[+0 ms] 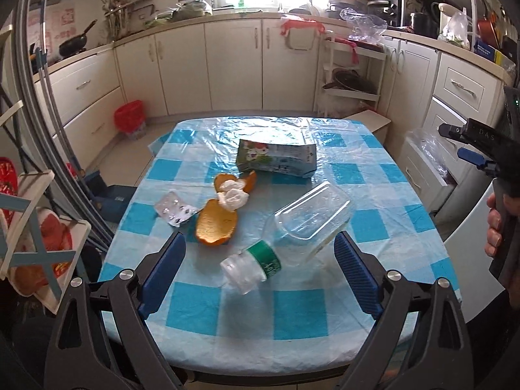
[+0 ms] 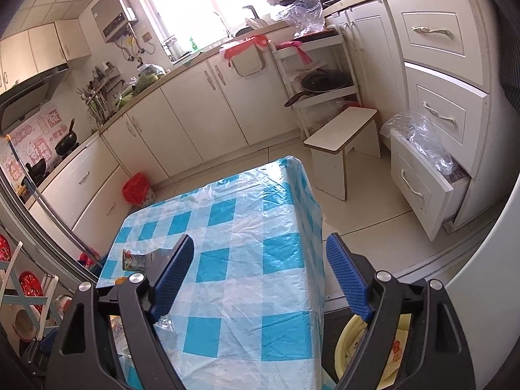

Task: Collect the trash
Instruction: 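Bring both tools back over the table toward the remaining trash, then lower the left tool onto the white tissue on the orange peel and grasp it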

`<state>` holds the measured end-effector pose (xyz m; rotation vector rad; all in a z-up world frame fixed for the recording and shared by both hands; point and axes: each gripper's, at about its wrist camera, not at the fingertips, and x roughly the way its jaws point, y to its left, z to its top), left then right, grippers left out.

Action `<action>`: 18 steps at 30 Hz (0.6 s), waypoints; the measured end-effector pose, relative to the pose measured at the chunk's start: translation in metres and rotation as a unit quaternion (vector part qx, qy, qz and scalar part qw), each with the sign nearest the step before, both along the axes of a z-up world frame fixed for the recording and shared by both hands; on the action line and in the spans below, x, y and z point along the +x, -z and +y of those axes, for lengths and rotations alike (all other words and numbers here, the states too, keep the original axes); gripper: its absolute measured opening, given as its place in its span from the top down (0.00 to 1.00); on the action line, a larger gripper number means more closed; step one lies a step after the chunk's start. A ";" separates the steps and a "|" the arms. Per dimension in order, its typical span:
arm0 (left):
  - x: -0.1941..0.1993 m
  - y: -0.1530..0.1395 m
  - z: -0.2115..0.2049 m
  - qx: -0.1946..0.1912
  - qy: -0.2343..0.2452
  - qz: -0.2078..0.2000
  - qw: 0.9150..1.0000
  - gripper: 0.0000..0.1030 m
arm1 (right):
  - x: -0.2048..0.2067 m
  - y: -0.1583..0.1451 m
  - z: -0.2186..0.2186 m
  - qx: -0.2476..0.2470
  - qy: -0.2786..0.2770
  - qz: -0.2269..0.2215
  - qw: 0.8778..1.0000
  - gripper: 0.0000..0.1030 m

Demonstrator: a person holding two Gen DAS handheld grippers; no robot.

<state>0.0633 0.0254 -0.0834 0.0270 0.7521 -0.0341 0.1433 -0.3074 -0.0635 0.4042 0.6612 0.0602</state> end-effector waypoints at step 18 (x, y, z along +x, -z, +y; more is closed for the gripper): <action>0.004 0.027 0.060 -0.061 -0.060 0.023 0.996 0.12 | 0.016 0.019 0.040 -0.033 -0.033 0.033 0.998 0.21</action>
